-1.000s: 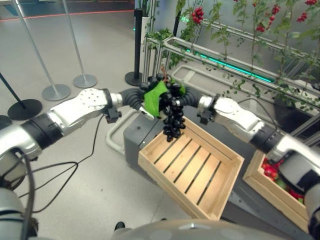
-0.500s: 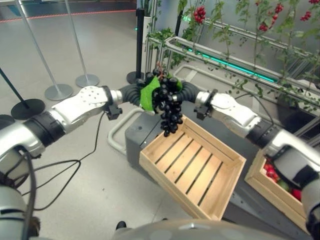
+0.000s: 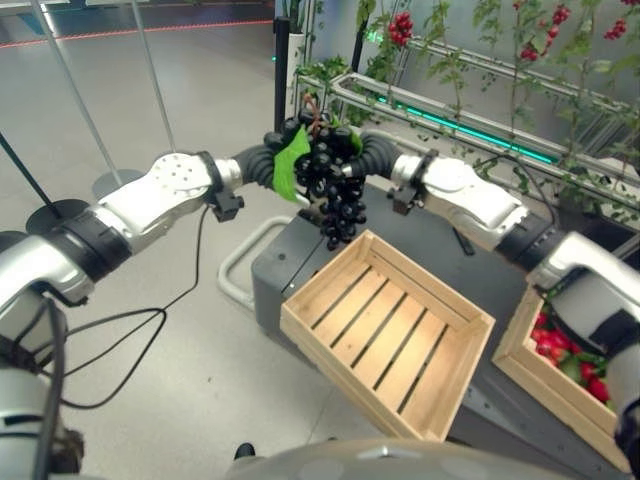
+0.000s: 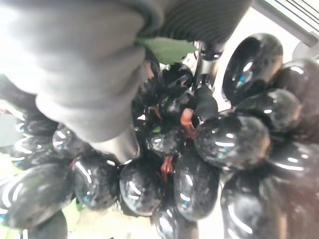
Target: Pick up the fruits from the basket on one side to the basket on the other side
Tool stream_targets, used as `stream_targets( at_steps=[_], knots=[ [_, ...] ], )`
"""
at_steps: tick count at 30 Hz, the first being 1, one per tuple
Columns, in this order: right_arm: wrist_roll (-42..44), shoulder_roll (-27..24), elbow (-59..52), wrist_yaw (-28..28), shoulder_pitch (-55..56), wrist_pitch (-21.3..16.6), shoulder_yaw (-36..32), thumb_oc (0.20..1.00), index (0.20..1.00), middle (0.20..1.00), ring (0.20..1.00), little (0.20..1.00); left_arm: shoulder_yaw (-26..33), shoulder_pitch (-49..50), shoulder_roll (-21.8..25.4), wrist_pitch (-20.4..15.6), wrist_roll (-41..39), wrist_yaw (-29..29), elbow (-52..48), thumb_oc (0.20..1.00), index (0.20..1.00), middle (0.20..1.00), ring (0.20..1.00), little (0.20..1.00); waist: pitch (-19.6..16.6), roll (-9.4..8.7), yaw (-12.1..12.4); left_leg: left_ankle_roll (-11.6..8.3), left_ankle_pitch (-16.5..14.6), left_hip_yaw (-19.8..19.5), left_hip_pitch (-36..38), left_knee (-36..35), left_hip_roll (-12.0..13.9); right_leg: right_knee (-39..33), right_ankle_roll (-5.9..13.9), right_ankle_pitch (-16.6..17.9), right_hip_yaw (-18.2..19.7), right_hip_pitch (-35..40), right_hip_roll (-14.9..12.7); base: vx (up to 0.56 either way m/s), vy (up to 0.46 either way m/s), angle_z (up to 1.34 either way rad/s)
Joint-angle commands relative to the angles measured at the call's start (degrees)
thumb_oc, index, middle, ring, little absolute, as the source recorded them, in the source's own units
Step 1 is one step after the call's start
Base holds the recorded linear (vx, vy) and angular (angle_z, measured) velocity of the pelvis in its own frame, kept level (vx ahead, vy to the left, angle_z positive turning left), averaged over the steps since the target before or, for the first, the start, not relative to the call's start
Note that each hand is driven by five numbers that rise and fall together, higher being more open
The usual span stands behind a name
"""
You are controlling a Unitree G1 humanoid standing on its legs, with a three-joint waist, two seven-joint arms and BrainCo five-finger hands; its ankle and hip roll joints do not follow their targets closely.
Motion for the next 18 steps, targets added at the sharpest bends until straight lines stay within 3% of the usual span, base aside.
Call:
stream_targets(
  at_steps=[1,9,18],
  knots=[
    [4.01,-0.16,0.08,-2.70,-17.63,-7.66,-6.16,0.200,0.200,0.200,0.200,0.200,-2.52,1.84,-3.82,-1.18,5.63,-2.78,0.45,1.000,1.000,1.000,1.000,1.000,0.78,-2.27,1.45,1.49,-5.99,-0.05,3.17,1.84,-0.57,3.87,9.68,-1.82,-1.00,1.92,-5.93,0.00,0.000,0.00],
    [4.58,-2.43,-0.23,-2.18,-18.40,-7.68,-6.06,0.200,0.200,0.200,0.200,0.200,-0.31,3.71,-1.35,-1.22,7.35,-2.84,2.80,1.000,1.000,1.000,1.000,1.000,0.29,-2.13,1.16,1.36,-6.11,0.31,3.45,1.92,-0.36,3.86,9.65,-1.91,-0.80,2.15,-5.92,0.00,0.000,0.00],
    [5.66,-4.96,-1.21,-1.92,-18.28,-7.92,-7.25,0.200,0.200,0.200,0.200,0.200,8.57,10.85,-2.98,-1.39,11.97,-0.02,13.86,1.000,1.000,1.000,1.000,1.000,0.10,-2.01,0.77,1.37,-6.14,0.59,3.51,1.94,-0.28,3.68,9.50,-2.02,-0.68,2.21,-5.87,0.00,0.001,-0.01]
  ],
)
